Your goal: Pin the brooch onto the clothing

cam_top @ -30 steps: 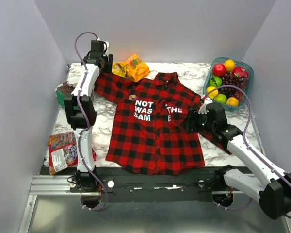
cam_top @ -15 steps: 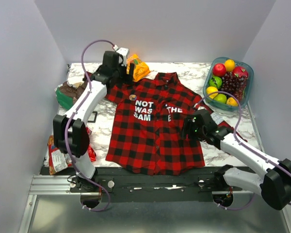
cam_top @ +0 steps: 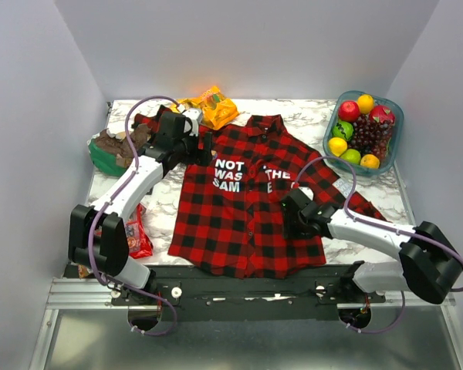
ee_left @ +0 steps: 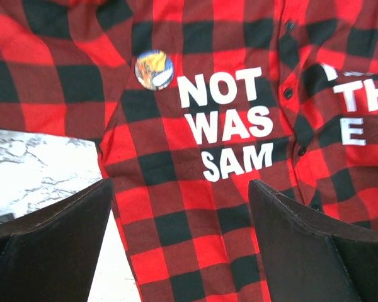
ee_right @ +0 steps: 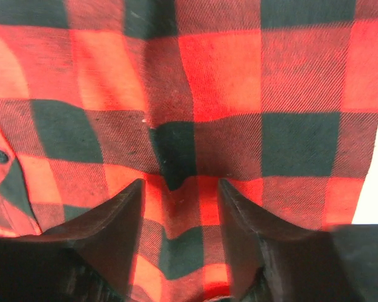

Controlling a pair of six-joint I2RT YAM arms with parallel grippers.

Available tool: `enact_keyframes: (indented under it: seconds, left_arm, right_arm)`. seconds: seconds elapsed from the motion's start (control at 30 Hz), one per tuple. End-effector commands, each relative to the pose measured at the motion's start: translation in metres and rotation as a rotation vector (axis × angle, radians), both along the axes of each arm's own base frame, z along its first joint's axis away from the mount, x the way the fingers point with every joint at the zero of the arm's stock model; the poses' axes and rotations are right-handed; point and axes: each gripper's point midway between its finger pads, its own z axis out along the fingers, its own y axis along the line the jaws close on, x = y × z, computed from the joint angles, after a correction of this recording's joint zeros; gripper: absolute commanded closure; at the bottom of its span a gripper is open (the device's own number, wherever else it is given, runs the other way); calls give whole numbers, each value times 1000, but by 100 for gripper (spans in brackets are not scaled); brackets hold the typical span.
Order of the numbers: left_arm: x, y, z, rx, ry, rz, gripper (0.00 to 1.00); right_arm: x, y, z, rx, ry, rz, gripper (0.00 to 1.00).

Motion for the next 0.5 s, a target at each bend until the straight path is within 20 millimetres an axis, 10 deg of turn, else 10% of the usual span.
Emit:
enact_keyframes:
  seconds: [0.0,0.17,0.47]
  left_arm:
    - [5,4,29,-1,-88,4,4]
    - [4,7,38,15,-111,10,4]
    - [4,12,38,41,-110,16,4]
  right_arm:
    - [-17,-5,-16,-37,59,-30,54]
    - [-40,0,-21,-14,113,-35,75]
    - [-72,10,-8,31,160,-41,85]
